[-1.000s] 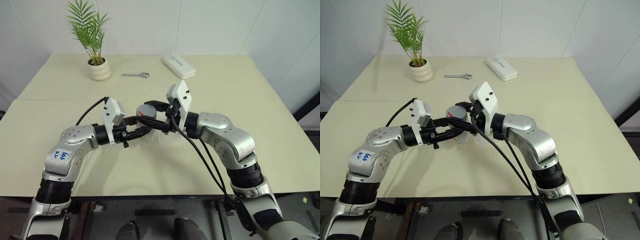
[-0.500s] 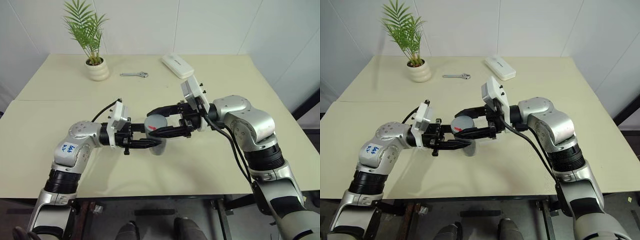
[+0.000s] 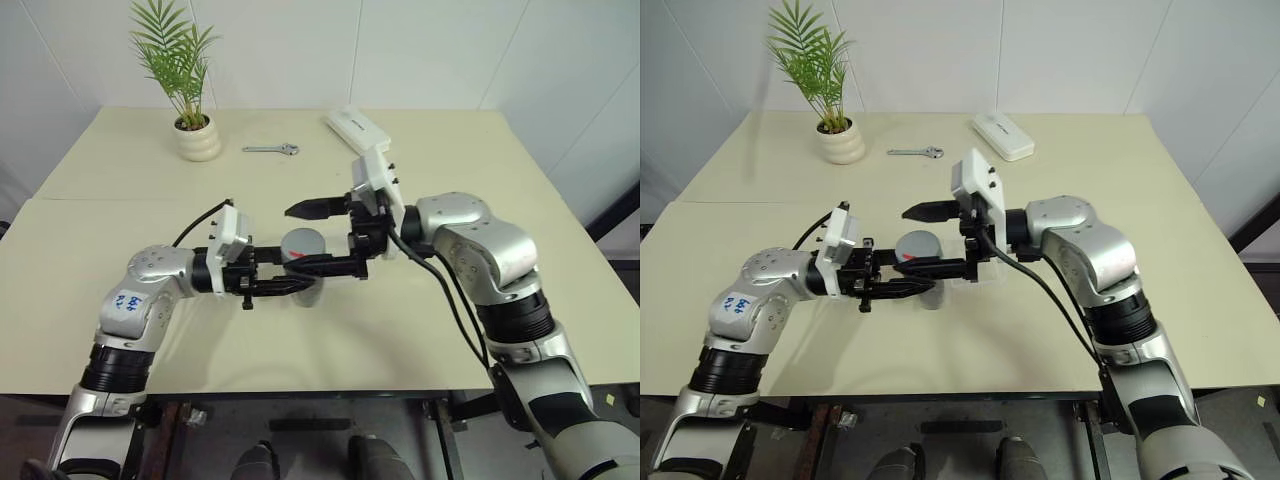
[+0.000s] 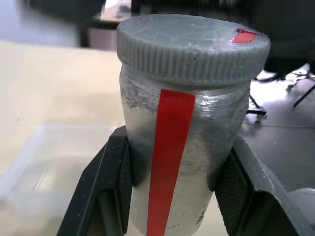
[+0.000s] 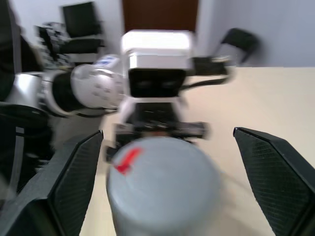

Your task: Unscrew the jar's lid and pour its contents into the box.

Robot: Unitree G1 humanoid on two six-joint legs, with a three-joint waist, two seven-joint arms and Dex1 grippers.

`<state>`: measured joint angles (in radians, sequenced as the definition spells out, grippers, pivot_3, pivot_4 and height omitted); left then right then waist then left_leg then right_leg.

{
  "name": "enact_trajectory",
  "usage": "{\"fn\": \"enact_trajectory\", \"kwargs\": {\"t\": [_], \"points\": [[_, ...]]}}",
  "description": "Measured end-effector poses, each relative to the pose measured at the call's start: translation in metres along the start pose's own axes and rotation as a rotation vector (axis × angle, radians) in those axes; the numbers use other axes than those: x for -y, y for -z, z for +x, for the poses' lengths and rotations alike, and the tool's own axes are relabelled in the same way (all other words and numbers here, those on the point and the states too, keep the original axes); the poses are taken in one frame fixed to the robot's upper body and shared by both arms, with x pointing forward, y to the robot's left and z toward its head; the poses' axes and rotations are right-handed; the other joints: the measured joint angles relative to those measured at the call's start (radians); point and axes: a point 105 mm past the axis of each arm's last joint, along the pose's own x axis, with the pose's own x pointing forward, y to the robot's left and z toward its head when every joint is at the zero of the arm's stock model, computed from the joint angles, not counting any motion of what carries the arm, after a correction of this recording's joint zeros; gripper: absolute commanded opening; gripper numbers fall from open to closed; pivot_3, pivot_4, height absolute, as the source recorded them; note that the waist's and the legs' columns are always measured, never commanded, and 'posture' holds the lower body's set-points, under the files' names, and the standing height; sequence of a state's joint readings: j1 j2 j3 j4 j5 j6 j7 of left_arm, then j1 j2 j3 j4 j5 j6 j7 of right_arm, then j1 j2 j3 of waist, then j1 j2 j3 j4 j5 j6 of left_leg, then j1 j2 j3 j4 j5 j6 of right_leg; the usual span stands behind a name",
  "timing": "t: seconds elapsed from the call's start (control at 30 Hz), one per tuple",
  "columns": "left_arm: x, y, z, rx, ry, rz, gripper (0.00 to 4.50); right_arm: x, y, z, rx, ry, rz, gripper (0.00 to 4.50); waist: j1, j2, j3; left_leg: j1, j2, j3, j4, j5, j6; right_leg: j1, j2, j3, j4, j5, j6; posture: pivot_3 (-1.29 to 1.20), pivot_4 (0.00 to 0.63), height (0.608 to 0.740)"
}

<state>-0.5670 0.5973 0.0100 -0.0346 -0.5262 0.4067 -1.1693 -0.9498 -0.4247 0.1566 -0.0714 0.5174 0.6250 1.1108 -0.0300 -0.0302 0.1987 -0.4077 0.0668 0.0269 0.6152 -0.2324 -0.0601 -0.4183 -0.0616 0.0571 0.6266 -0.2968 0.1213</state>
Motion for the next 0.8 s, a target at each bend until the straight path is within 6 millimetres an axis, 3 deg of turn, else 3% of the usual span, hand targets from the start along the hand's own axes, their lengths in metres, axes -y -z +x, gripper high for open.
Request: {"fn": "enact_trajectory", "kwargs": {"t": [0.17,0.5,0.8], "points": [[-0.004,-0.001,-0.002,0.007,-0.034,0.004,1.86,0.002,-0.004,0.003,0.024,0.04,-0.015,4.47,0.0,0.0,0.0,0.0,0.0,0.0,0.0,0.0,0.0,0.0,0.0,0.0,0.001,0.0,0.0,0.0,0.15,0.74],[-0.005,-0.005,0.004,0.026,-0.038,0.012,1.86,-0.006,0.0,0.03,0.051,0.045,0.011,4.47,0.0,0.0,0.0,0.0,0.0,0.0,0.0,0.0,0.0,0.0,0.0,0.0,0.001,0.0,0.0,0.0,0.15,0.74],[-0.006,-0.005,0.004,0.024,-0.044,0.01,1.86,0.006,0.009,0.029,0.041,0.105,0.032,4.47,-0.001,0.0,0.0,0.0,0.0,0.0,0.0,0.0,0.0,0.0,0.0,0.0,0.001,0.0,0.0,0.0,0.15,0.74]]}}
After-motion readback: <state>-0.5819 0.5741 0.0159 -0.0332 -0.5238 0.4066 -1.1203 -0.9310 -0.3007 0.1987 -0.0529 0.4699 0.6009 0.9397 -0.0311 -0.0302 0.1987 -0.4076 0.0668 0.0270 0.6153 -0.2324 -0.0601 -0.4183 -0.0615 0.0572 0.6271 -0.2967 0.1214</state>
